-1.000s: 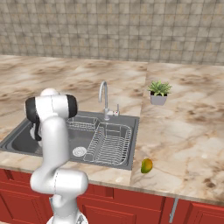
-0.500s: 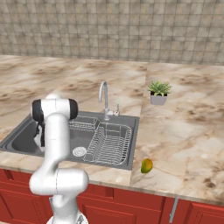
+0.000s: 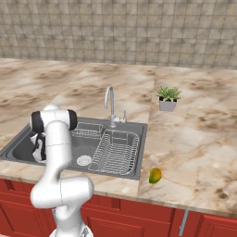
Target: There is a mixed pile of frozen fruits and vegetables on the counter. Locate all the frozen vegetables and place the items in a bowl on the counter. Take all the frozen fruits and defrost them in a running sink.
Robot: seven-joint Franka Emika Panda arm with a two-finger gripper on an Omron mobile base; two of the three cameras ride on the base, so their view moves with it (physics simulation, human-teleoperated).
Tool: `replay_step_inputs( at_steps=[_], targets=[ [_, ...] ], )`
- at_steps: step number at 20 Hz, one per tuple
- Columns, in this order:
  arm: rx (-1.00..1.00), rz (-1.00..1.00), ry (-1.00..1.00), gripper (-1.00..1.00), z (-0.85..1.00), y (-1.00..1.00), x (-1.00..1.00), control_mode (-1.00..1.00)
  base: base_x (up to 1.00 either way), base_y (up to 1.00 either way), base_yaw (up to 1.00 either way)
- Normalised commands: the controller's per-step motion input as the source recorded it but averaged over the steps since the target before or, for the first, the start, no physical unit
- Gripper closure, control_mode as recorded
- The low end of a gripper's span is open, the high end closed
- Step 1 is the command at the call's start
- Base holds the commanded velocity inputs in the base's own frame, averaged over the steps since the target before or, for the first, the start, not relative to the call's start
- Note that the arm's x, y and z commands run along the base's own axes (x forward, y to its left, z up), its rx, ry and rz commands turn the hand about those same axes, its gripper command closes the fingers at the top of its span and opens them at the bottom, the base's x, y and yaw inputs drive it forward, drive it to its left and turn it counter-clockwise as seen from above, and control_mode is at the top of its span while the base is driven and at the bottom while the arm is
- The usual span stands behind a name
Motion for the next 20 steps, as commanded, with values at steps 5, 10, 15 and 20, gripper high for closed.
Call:
replay_step_inputs(
  at_steps=[5, 10, 15, 20],
  targets=[
    [-0.04, -0.14, -0.15, -1.0, -0.07, 0.02, 0.0, -1.0, 0.0, 0.0, 0.0],
    [-0.03, -0.15, -0.21, -1.0, 0.33, -0.17, 0.0, -1.0, 0.0, 0.0, 0.0],
    [0.01, -0.15, -0.2, -1.0, 0.65, -0.27, 0.0, -1.0, 0.0, 0.0, 0.0],
    [0.21, -0.13, -0.14, -1.0, 0.94, -0.16, 0.0, -1.0, 0.0, 0.0, 0.0]
  ],
)
